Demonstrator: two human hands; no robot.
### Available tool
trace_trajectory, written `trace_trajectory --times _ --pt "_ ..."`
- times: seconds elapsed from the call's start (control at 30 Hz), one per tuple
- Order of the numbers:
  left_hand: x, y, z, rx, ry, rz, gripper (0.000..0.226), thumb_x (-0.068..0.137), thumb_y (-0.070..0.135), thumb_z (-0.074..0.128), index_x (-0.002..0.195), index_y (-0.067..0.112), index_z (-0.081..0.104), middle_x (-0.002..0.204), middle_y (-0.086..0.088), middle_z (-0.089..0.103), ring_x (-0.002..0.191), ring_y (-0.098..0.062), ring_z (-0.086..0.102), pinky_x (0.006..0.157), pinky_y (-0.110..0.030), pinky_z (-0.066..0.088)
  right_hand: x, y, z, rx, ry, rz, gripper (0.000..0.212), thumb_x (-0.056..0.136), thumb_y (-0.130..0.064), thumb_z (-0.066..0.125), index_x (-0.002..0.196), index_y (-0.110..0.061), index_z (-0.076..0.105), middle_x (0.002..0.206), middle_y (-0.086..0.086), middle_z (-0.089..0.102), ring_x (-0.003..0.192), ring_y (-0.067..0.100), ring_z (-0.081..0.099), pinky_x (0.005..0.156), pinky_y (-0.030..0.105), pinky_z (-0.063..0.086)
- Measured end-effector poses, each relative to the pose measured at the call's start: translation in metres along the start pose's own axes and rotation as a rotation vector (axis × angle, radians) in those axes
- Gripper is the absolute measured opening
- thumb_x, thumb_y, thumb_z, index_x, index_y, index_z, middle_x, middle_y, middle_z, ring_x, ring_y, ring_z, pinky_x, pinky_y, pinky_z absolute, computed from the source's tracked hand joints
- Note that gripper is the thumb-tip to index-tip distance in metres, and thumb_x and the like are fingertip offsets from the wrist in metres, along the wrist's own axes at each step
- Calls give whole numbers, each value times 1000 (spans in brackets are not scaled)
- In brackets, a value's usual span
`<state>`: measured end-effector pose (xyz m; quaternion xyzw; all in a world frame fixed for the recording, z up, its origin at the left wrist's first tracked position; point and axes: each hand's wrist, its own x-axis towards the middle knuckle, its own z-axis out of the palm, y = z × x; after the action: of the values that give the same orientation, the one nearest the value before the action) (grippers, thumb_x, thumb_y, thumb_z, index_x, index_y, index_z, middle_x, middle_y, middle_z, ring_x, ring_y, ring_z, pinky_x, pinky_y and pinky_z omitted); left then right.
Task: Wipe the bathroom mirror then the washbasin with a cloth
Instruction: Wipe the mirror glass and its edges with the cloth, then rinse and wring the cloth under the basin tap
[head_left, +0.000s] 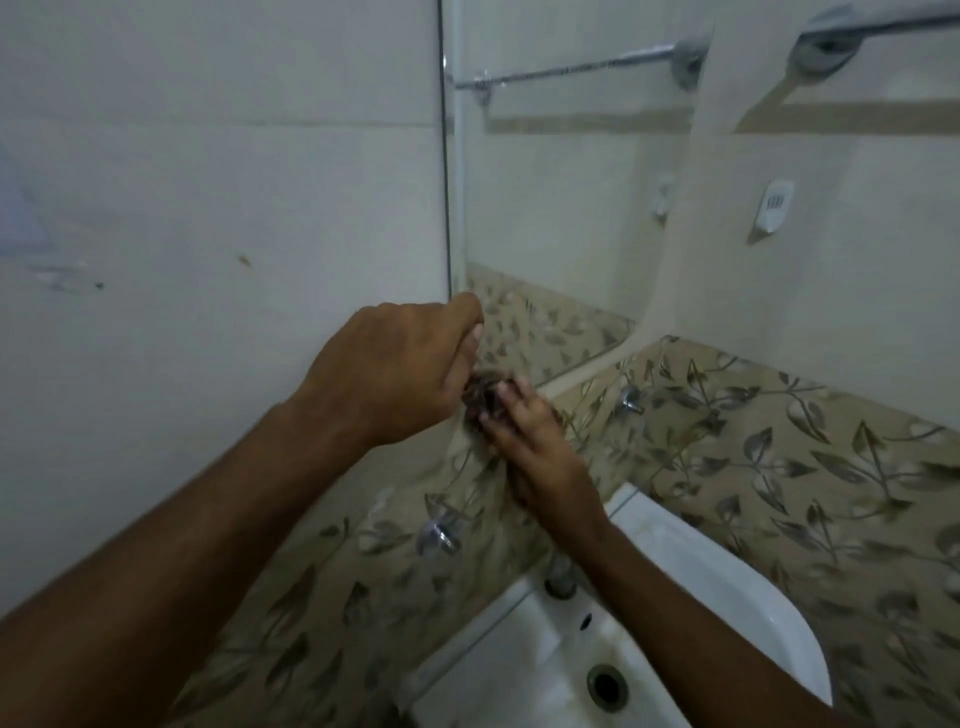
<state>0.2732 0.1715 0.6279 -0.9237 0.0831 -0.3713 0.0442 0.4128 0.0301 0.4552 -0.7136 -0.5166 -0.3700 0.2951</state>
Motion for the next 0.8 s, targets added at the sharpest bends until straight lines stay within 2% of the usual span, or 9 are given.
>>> trace_trajectory --times 0.1,0.23,0.3,0.4,0.5,0.53,0.63,0.7,0.8 --pt "-25 2 2 -32 -23 -81 27 98 36 38 92 16 57 64 7 46 51 -23 41 54 -30 31 30 -8 -10 88 188 201 40 98 -5 61 137 -5 57 154 17 41 148 35 31 117 48 34" --pt "-52 8 6 -143 -87 -212 21 101 34 46 95 19 60 73 6 56 63 -21 53 58 -33 37 62 -36 -16 126 257 218 40 99 -9 61 138 -3 56 152 20 43 146 37 34 115 48 37" --pt "-70 12 12 -242 -99 -297 19 101 34 49 95 20 61 77 5 61 69 -20 56 62 -36 43 53 -51 -16 152 180 151 40 99 -8 61 138 -3 55 152 21 42 146 37 33 114 50 39" --pt "-105 21 20 -413 -65 -436 17 99 31 52 89 22 63 69 6 60 65 -10 54 60 -31 42 24 -63 -21 295 56 168 40 95 -7 65 134 -3 59 149 16 48 144 28 39 113 48 41" --pt "-143 33 30 -549 -60 -614 18 98 30 56 83 23 65 63 12 59 58 -4 54 53 -16 35 12 -68 -44 508 92 458 40 90 -7 71 129 -8 64 141 7 58 135 15 52 113 34 43" --pt "-156 37 34 -586 -76 -668 20 98 32 56 82 24 65 64 13 59 56 -6 53 51 -16 35 12 -69 -52 573 86 560 39 88 -8 73 127 -10 66 138 4 60 131 10 55 111 28 44" --pt "-189 50 45 -687 -77 -816 21 99 36 56 81 29 65 70 5 60 61 -12 55 53 -24 40 13 -76 -67 696 -43 694 37 83 -9 78 120 -13 71 127 2 68 121 6 61 107 25 47" --pt "-207 59 50 -731 -53 -928 17 98 35 56 85 34 66 74 8 64 68 -11 60 60 -28 46 10 -89 -63 740 -173 715 39 80 -9 81 118 -12 72 122 0 70 115 7 64 106 29 49" --pt "-230 74 58 -789 -18 -1064 14 100 38 54 97 38 68 84 15 69 79 -4 65 71 -31 52 -4 -115 -41 745 -324 728 47 77 -11 83 122 -15 70 120 -6 65 113 7 61 102 20 47"
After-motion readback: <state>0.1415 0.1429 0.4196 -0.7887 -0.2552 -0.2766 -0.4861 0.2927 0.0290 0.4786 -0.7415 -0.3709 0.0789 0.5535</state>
